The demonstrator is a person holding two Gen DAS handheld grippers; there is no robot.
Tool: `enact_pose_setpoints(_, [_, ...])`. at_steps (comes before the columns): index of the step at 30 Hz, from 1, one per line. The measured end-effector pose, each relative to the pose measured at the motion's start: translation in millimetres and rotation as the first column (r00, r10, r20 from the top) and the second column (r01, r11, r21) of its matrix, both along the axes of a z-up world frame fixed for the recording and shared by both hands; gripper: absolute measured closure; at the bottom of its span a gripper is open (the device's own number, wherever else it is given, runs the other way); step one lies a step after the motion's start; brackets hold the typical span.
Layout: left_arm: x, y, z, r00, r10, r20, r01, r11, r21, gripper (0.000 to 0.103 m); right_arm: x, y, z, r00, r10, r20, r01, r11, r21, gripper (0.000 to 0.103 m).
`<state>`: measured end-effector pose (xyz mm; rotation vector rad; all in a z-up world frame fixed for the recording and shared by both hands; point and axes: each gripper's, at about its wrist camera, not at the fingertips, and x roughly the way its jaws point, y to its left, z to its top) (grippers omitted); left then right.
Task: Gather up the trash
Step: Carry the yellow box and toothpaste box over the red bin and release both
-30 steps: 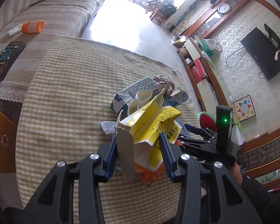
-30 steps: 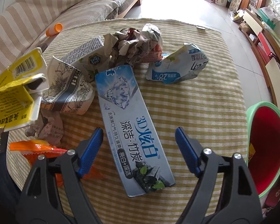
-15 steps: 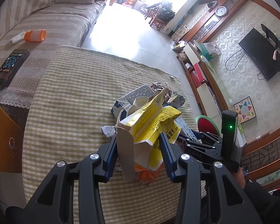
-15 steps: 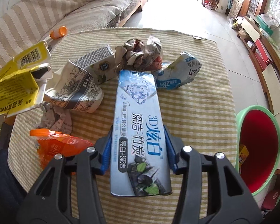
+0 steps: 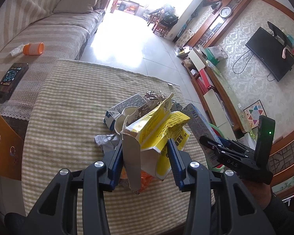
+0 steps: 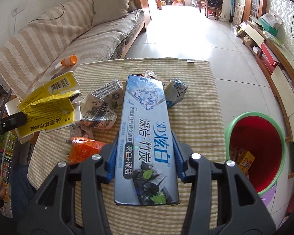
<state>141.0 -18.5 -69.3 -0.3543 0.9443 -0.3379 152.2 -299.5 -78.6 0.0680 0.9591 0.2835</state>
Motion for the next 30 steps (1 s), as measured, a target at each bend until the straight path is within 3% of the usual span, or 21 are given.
enact_pose_setpoints(12, [8, -55, 29, 0.996, -0.077, 0.051, 0.075, 0.997, 0.033, 0.063, -10, -54, 27, 0.994, -0.094, 0.058, 0.091, 0.995, 0.047, 0.057])
enact_pose_setpoints(30, [40, -196, 40, 0.961, -0.273, 0.054, 0.269, 0.961, 0.062, 0.062, -29, -190, 30, 0.945, -0.32, 0.063, 0.315, 0.946, 0.077, 0.057])
